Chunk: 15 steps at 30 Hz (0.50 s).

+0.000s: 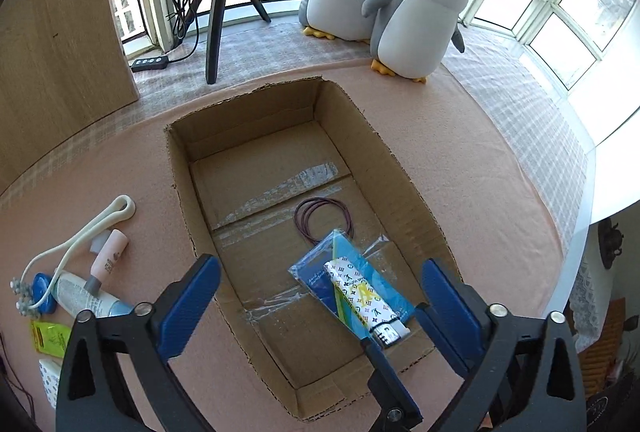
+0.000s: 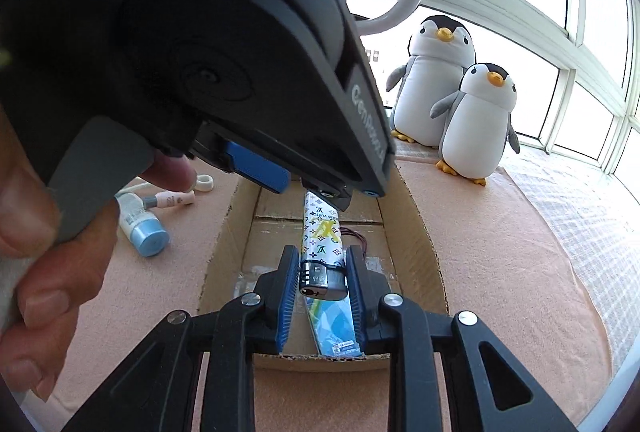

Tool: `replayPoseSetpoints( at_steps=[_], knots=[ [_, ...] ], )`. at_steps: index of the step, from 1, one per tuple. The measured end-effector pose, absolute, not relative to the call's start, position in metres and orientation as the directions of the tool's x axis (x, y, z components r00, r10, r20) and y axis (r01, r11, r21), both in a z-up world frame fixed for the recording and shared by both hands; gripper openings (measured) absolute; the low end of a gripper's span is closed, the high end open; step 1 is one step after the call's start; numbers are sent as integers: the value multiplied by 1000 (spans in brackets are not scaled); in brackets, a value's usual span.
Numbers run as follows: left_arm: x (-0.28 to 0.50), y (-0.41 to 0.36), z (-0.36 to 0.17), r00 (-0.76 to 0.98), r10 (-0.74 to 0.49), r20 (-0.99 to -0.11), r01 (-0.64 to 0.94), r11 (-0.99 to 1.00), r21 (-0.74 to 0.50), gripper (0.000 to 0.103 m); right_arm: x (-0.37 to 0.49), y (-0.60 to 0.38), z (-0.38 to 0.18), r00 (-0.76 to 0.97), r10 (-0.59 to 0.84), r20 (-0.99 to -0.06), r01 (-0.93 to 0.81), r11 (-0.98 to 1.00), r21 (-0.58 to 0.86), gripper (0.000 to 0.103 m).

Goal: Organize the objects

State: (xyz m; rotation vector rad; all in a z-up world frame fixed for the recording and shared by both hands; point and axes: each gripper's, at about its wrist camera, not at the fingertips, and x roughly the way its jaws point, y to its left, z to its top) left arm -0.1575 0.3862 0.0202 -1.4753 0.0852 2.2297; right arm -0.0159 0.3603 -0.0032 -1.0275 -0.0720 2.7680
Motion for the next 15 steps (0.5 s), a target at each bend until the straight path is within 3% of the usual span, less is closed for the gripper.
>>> replayPoseSetpoints(
  at_steps=[2, 15],
  knots=[
    [-161, 374, 17, -322, 322, -890, -388, -903, -187, 102, -10, 364, -4, -750, 189, -634, -169, -981, -91, 40],
    [-144, 266, 33, -397, 271, -877, -255, -950, -178, 102, 3, 358, 0, -747, 175, -642, -164, -983, -76, 44]
  ],
)
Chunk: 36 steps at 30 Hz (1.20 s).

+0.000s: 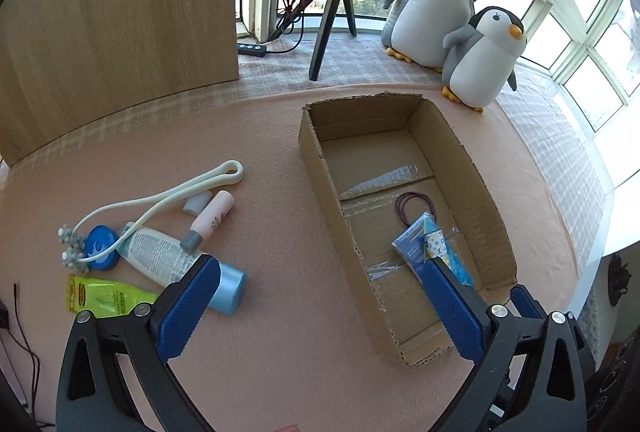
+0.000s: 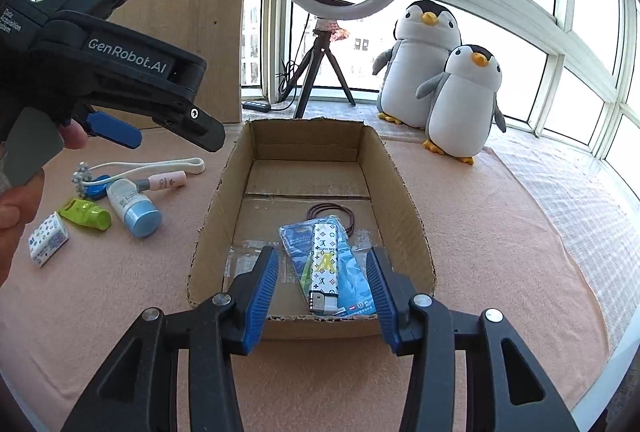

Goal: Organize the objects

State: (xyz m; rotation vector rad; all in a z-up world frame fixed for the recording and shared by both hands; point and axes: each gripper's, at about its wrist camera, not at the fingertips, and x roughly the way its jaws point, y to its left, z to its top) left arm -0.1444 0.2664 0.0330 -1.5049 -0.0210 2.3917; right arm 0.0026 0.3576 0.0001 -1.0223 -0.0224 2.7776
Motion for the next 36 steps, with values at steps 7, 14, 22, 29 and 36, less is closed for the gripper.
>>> replayPoseSetpoints(
  at_steps=[7, 14, 22, 29, 36],
  knots=[
    [-114, 163, 35, -447, 198, -872, -106, -980, -169, 102, -10, 313, 1, -757, 89, -647, -41, -995, -89, 48],
    [-74, 36, 15, -445, 89, -891, 131, -978, -163, 102, -36, 252, -12, -714, -49, -698, 149, -985, -83, 51],
    [-11, -74, -5, -424, 3, -906, 361, -916, -173, 102, -64, 182, -59, -561, -194, -805, 350, -936, -18, 51],
    [29, -104, -8, -424, -3, -906, 420, -886, -194, 102, -93, 146, -84, -537, -198, -820, 457, -885, -86, 54],
    [43, -104, -6, -427, -4, -904, 436, -877, -203, 102, -142, 143, -86, -518, -243, -820, 516, -853, -74, 68]
  ],
)
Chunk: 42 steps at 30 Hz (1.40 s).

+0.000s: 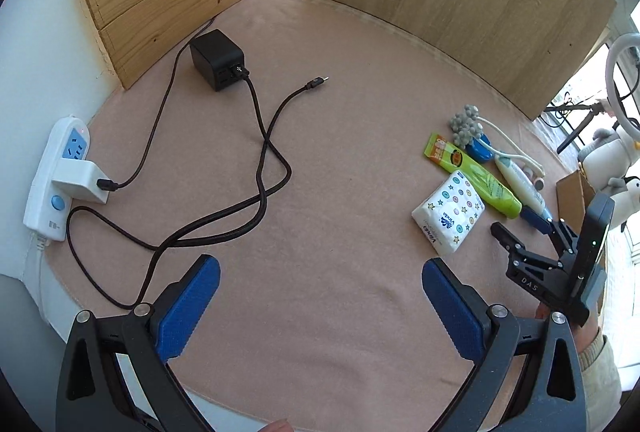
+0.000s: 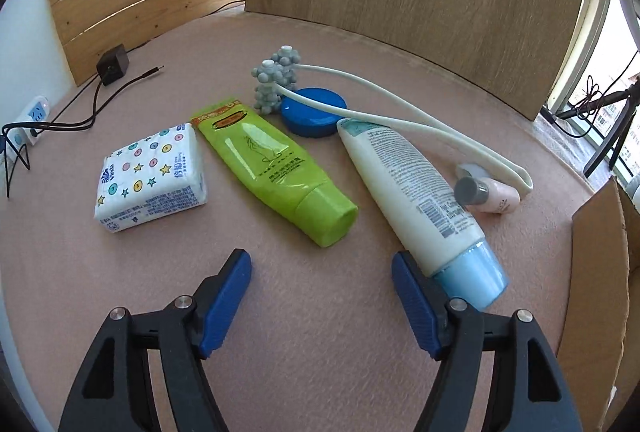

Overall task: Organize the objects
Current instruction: 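Move the right tool to the green tube and close on it, then lift the green tube with the right gripper and carry it to the box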

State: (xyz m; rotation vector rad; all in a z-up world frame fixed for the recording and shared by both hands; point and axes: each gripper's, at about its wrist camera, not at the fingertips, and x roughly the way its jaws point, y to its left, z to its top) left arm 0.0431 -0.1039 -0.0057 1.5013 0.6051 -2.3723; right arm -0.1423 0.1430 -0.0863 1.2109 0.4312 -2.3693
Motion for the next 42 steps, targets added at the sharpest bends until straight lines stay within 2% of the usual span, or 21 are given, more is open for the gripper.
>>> replayPoseSetpoints(
  at_steps=[5, 6, 7, 10, 13, 19, 31, 39, 42],
  knots=[
    [46, -101, -8, -418, 1, -908, 437, -876, -202, 102, -158, 129, -84, -508, -247, -825, 587, -801, -122, 68],
    [47, -100, -9, -415, 4, -910, 435, -877, -203, 102, -159, 125, -83, -503, -246, -828, 600, -789, -130, 65],
    [46, -99, -10, -413, 8, -911, 433, -878, -204, 102, -159, 121, -82, -495, -251, -832, 617, -776, -132, 55],
    [45, -93, -12, -409, 19, -913, 421, -883, -207, 102, -153, 111, -81, -488, -240, -839, 632, -761, -150, 37],
    [42, -84, -16, -401, 38, -915, 406, -889, -214, 102, -141, 107, -81, -494, -229, -839, 618, -771, -153, 28],
    [29, -54, -25, -371, 99, -923, 344, -909, -236, 102, -95, 128, -81, -498, -224, -838, 562, -819, -115, 26],
    [4, 54, -59, -245, 269, -932, 146, -940, -310, 102, 52, 164, -80, -496, -224, -839, 455, -890, -31, 26],
    [-2, 89, -83, -204, 318, -926, 127, -929, -347, 100, 72, 164, -81, -519, -239, -821, 418, -908, 0, 26],
    [-3, 94, -83, -227, 315, -922, 126, -929, -348, 95, 73, 165, -83, -519, -252, -817, 418, -908, 14, 26]
  ],
)
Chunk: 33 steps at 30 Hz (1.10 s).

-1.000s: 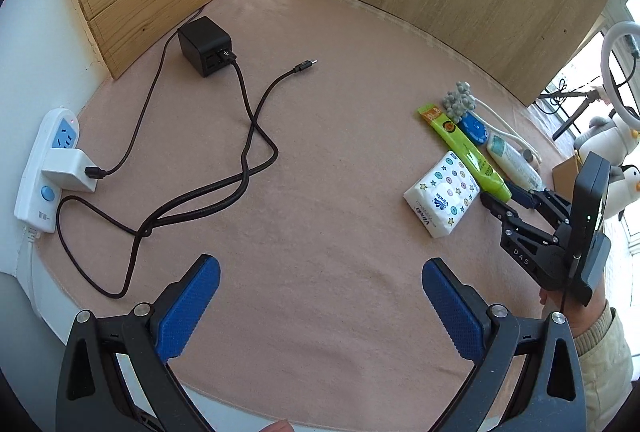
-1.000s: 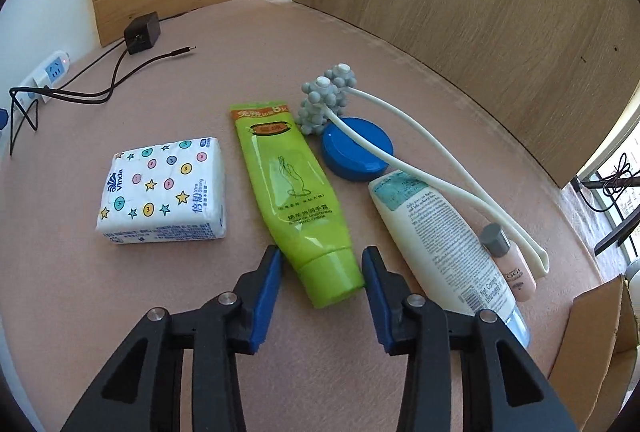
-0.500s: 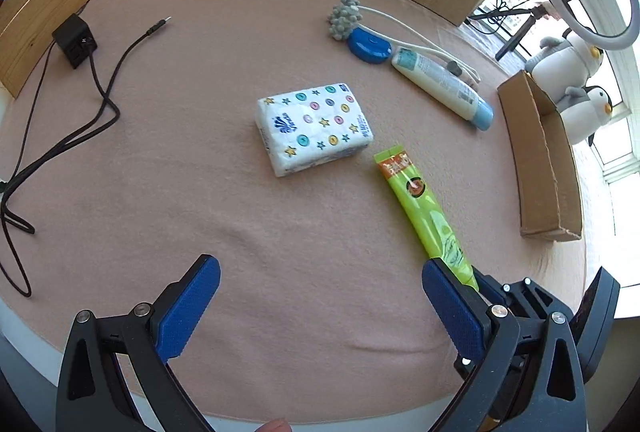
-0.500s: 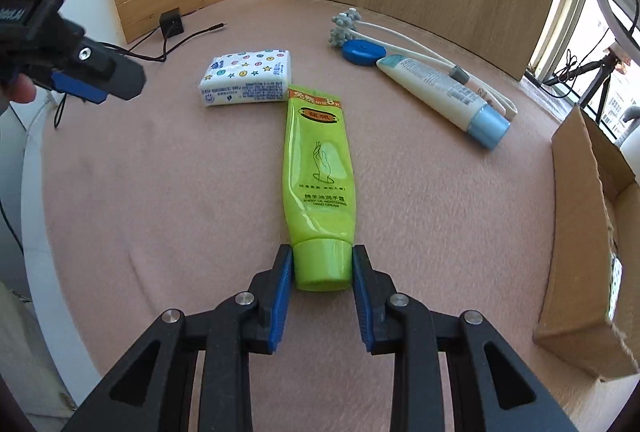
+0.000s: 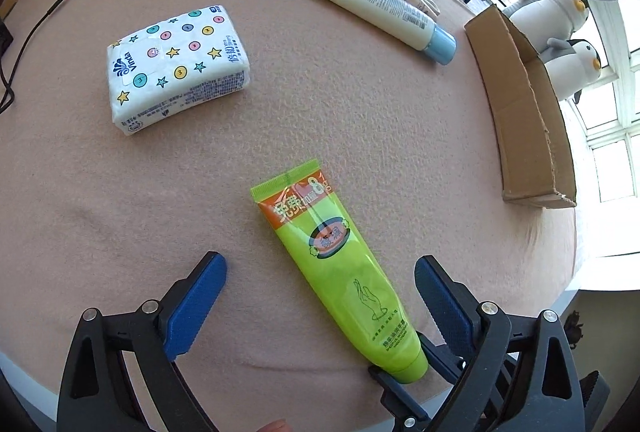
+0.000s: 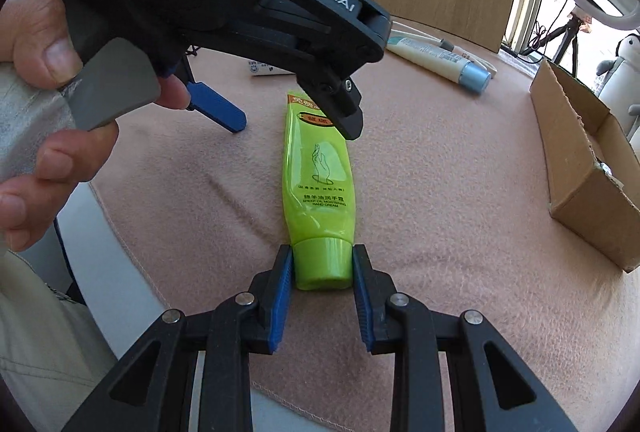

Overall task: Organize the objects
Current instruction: 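Lift the green tube with the right gripper and carry it to the box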

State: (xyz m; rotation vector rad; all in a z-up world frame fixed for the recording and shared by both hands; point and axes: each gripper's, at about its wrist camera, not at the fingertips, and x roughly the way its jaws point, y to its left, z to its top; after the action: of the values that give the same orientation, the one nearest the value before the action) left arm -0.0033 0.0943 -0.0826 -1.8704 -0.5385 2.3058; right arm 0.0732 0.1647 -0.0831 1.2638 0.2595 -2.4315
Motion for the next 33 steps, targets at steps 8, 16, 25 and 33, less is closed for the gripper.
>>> replayPoseSetpoints(
  at_steps=[8, 16, 25, 33],
  knots=[
    [-16, 105, -83, -240, 344, -908, 100, -921, -376, 54, 72, 166, -85, -526, -275, -805, 409, -911, 44, 26],
    [-19, 102, -83, -255, 349, -902, 103, -917, -384, 28, 72, 165, -84, -528, -280, -802, 401, -914, 55, 25],
    [-17, 103, -67, -287, 351, -891, 80, -918, -388, 27, 74, 164, -77, -552, -277, -787, 386, -921, 53, 25],
    [-19, 100, -34, -344, 333, -878, 45, -928, -369, 27, 69, 165, -58, -593, -274, -757, 381, -924, 36, 25]
  ],
)
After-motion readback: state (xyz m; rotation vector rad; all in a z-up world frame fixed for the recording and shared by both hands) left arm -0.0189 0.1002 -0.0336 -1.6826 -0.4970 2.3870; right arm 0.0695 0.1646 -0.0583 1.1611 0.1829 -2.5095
